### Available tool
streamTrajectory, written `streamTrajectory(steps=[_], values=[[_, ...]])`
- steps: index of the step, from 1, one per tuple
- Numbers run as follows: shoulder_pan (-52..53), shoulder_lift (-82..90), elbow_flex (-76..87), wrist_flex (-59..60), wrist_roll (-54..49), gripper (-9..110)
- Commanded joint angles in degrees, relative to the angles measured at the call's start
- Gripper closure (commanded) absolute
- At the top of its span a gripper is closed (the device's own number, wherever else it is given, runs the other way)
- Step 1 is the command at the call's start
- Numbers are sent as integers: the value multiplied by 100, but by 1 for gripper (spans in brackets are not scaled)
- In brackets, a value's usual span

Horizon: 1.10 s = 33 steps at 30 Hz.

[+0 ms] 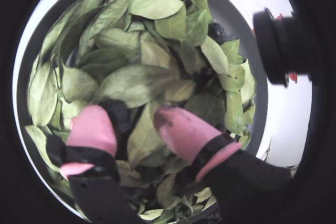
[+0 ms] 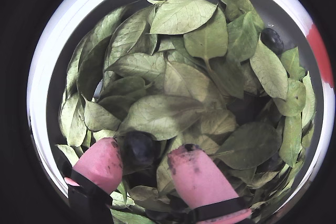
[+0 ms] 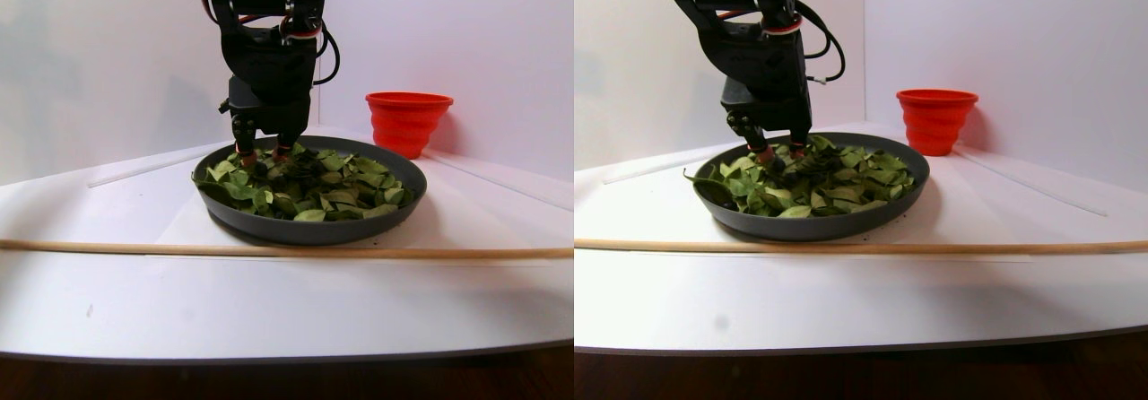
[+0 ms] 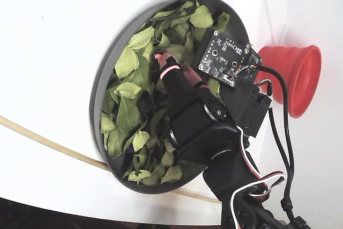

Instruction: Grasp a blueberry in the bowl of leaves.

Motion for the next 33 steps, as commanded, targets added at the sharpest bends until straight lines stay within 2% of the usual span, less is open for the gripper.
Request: streamTrajectory(steps=[1, 33], values=[[-105, 659, -18, -9, 53, 84], [26, -88, -211, -316, 44, 83]])
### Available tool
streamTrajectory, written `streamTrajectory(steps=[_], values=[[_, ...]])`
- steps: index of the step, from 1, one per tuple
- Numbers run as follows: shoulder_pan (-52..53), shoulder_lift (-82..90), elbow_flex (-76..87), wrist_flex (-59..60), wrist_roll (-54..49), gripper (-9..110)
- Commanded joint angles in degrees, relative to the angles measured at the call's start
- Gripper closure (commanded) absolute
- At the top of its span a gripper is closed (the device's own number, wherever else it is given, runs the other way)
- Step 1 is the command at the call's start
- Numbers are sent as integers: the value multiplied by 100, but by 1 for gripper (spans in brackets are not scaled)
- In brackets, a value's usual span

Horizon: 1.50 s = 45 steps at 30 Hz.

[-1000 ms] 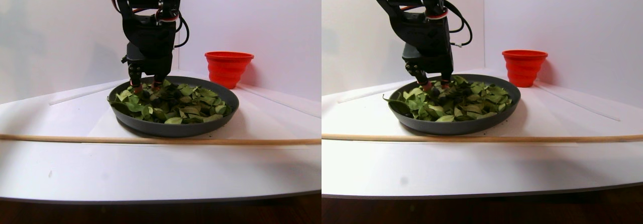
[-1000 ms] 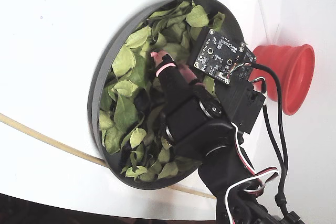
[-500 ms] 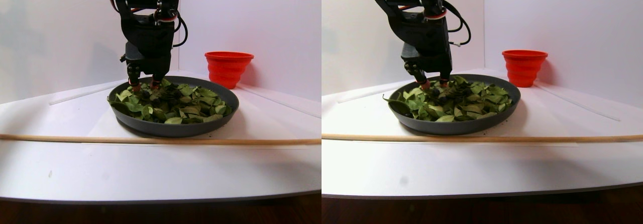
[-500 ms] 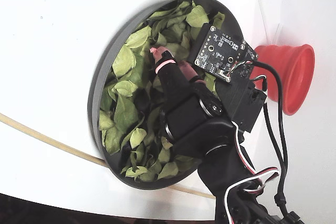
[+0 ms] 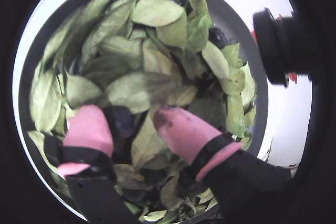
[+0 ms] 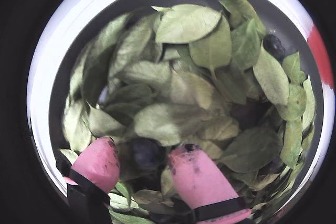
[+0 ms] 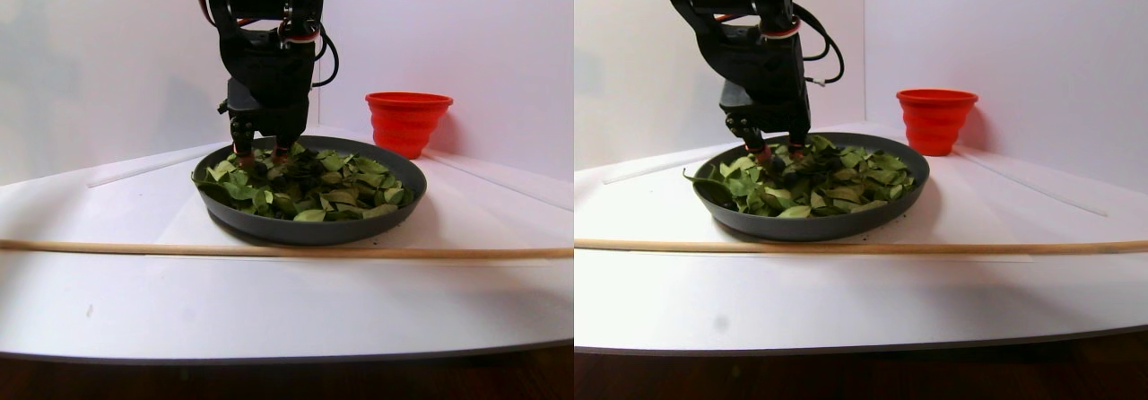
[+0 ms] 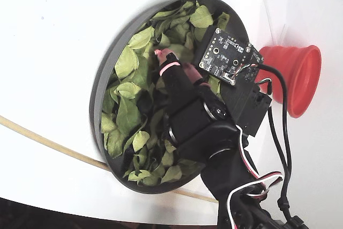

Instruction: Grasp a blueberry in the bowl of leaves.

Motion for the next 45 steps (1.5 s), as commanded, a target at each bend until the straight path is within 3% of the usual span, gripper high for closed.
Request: streamTrajectory(steps=[1, 45], values=[[53, 44, -220, -105, -9, 83], [-35, -360, -510, -290, 167, 83]])
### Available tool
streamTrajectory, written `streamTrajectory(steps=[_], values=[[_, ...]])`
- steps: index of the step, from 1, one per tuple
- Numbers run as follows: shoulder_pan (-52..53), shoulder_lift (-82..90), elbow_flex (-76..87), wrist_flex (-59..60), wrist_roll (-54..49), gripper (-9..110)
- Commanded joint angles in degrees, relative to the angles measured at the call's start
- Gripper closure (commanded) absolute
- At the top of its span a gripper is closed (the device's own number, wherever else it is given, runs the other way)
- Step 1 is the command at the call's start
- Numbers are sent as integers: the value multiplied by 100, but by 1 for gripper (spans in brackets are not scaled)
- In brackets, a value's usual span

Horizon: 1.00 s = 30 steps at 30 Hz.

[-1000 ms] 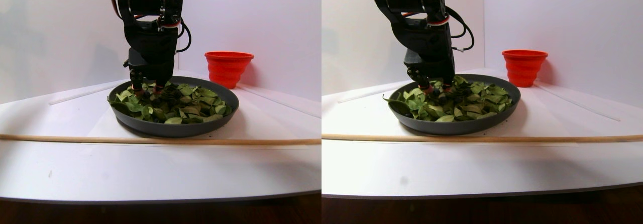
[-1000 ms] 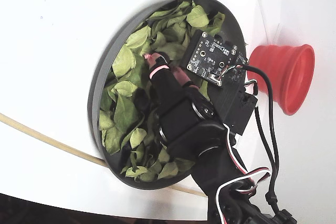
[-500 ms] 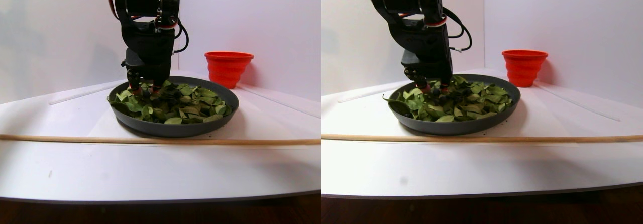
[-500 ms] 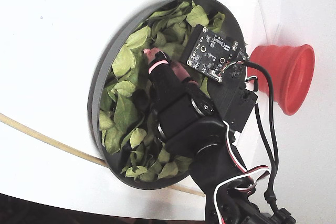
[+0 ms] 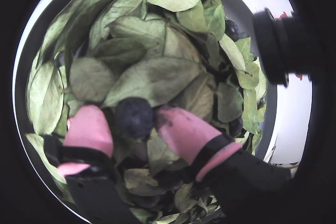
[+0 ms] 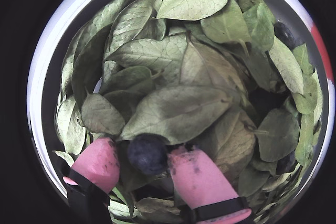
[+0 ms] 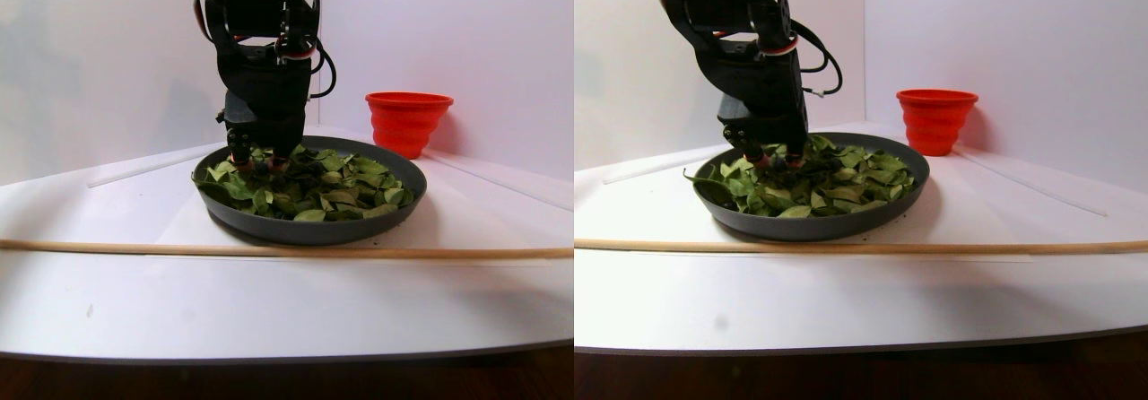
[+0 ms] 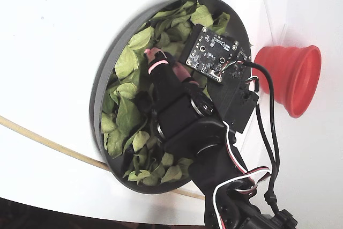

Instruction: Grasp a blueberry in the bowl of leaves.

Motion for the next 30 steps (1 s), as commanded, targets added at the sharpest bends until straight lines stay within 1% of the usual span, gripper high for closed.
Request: streamTrajectory(steps=[1, 16, 30], values=[[44, 70, -255, -132, -18, 83], [62, 35, -229, -167, -132, 90], [53, 448, -141, -70, -132, 90]])
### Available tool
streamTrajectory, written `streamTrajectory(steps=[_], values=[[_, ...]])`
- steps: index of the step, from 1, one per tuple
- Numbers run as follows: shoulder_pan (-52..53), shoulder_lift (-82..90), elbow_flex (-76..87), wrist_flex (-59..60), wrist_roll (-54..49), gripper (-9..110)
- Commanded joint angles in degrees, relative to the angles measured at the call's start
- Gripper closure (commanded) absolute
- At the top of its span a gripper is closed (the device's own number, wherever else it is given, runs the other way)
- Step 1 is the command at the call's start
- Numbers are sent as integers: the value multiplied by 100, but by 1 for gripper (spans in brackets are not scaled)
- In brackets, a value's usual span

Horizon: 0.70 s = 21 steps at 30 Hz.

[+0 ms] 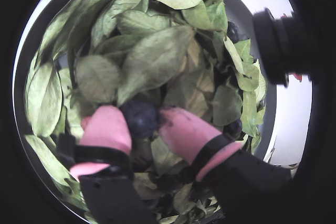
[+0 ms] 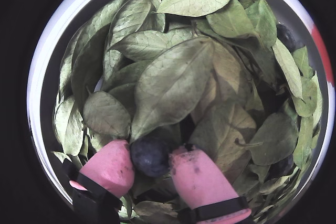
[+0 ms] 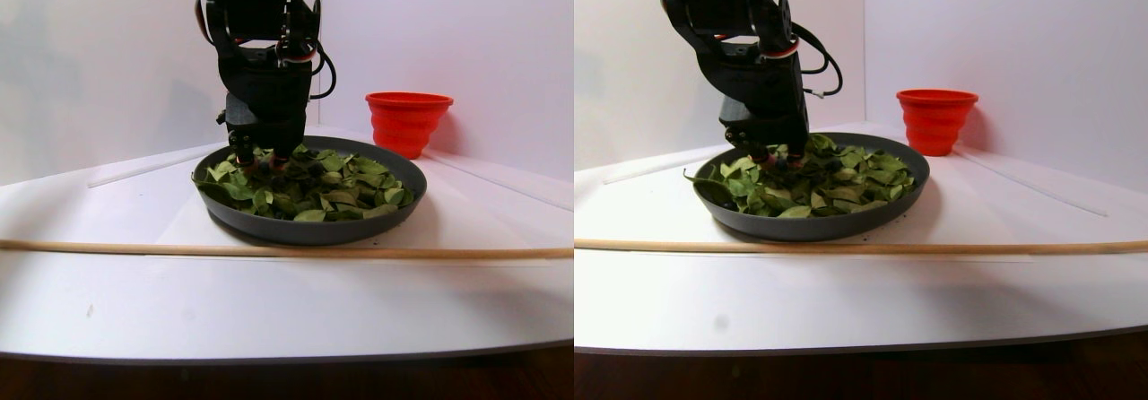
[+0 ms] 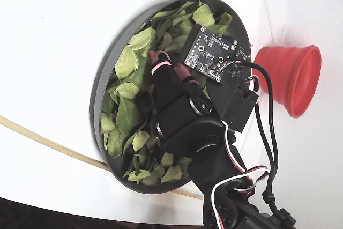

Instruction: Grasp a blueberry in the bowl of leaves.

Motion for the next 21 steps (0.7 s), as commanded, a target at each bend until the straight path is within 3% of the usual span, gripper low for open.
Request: streamTrajectory(steps=[1, 21], values=[[35, 589, -70, 26, -18, 90], [35, 1512, 62, 501, 53, 90]])
